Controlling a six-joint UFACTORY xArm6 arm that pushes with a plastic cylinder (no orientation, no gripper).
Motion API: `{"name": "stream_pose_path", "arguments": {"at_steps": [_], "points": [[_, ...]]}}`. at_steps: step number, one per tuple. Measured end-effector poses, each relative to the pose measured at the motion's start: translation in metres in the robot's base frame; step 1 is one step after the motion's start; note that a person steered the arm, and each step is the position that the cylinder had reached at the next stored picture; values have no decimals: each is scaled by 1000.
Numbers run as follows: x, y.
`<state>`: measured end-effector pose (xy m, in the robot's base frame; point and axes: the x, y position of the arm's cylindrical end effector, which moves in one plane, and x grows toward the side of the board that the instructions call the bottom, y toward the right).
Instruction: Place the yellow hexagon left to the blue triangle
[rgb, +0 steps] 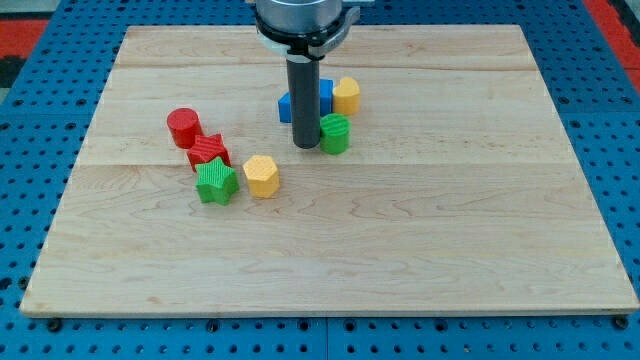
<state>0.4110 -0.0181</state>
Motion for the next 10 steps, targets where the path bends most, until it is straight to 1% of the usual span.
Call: {"name": "stream_pose_path", "arguments": {"at_steps": [1, 2, 3, 4, 6, 7, 8, 10], "points": [[19, -1], [65, -10], [90, -18], [90, -18], [85, -50], [85, -51], [68, -51], [8, -55]]}}
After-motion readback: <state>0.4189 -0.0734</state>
